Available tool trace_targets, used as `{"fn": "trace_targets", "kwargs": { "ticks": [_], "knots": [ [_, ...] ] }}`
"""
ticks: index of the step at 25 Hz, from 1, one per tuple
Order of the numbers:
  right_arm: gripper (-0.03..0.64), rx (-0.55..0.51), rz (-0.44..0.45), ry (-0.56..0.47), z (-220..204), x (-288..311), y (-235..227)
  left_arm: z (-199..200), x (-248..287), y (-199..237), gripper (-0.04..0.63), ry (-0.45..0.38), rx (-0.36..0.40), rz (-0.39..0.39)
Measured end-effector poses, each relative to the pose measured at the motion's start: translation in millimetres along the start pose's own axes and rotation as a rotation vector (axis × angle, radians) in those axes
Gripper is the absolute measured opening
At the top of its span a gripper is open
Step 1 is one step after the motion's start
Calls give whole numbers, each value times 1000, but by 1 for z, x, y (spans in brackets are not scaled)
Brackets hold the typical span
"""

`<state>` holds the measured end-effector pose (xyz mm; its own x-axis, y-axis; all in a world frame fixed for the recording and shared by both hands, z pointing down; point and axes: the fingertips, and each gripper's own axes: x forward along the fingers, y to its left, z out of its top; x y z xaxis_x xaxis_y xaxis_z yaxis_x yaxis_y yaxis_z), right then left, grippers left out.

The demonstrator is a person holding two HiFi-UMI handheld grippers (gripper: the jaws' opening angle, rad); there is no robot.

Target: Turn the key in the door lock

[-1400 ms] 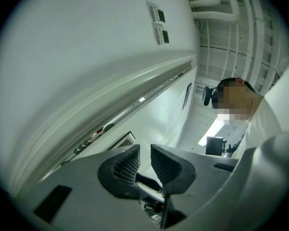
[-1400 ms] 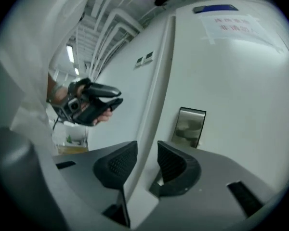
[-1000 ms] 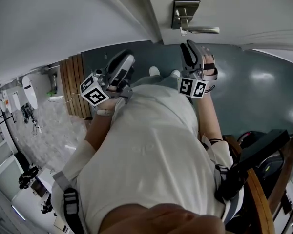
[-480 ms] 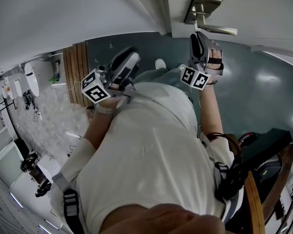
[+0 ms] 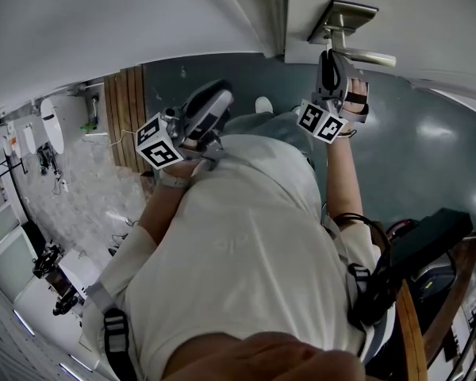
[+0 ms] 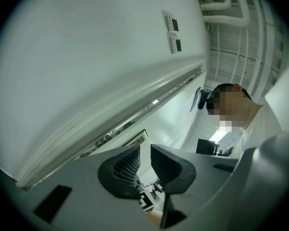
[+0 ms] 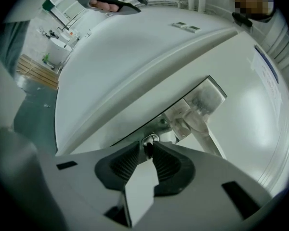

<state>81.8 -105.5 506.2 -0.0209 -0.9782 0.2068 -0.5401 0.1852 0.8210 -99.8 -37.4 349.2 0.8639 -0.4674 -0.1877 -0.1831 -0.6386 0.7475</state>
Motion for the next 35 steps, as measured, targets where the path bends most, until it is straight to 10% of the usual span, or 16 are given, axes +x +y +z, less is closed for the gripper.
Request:
{"fn": "trace_targets", "kwargs": {
  "ticks": [8,28,35],
  "knots": [
    [52,164,-18,8,-6,-14,-20,-3,7,-11,55,1,-5,-18],
    [49,1109,96,-42,-19,-12,-26,7,6,-4,55,-34,-14,-21],
    [43,1596,149,-79,-22,-11,-27,5,6,-2,55,-33,-27,-21]
  ]
}}
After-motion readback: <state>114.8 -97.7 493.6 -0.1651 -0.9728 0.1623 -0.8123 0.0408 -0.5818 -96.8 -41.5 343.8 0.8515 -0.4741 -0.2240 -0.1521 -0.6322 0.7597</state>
